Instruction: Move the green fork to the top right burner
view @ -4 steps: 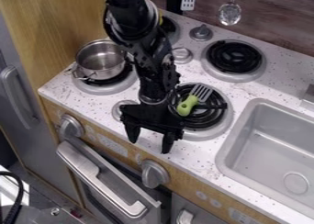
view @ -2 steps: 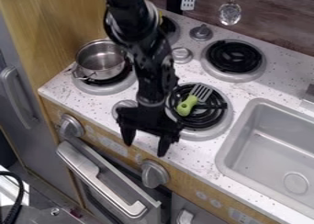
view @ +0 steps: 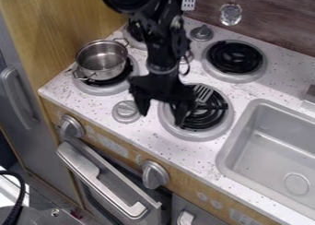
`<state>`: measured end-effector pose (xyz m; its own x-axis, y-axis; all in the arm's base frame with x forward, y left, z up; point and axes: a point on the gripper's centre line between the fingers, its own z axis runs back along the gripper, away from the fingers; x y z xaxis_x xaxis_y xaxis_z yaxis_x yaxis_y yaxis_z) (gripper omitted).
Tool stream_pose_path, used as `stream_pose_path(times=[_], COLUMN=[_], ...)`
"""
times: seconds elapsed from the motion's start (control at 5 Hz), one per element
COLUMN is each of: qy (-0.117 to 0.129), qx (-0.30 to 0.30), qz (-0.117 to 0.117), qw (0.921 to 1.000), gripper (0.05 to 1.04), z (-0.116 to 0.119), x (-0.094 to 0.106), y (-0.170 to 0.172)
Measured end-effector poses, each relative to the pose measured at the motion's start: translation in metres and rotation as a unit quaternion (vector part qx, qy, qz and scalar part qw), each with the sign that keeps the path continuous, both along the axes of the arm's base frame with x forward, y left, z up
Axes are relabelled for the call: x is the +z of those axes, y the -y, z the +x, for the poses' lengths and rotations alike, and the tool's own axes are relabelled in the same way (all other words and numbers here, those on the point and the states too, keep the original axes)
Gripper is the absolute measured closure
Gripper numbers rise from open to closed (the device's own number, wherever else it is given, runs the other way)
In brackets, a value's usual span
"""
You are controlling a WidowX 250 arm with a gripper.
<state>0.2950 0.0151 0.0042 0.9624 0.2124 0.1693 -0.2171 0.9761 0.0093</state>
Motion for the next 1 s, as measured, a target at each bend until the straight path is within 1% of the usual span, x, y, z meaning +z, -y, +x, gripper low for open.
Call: stream_pose_path(times=[0.2, 0.4, 0.6, 0.8, 1.0], qy=[0.044, 0.024, 0.009, -0.011, -0.030], qx=[-0.016, -0.033, -0.050, -0.052, -0.055], qz=[-0.015, -0.019, -0.005, 0.013, 0.022], qw=[0.9988, 0.9990, 0.9987, 0.9985, 0.9978], gripper=[0.085, 0.085, 0.085, 0.085, 0.118], z=[0.028, 0.042, 0.052, 0.057, 0.059], x=[0.012, -0.007, -0.021, -0.033, -0.042], y=[0.013, 0.021, 0.021, 0.017, 0.013])
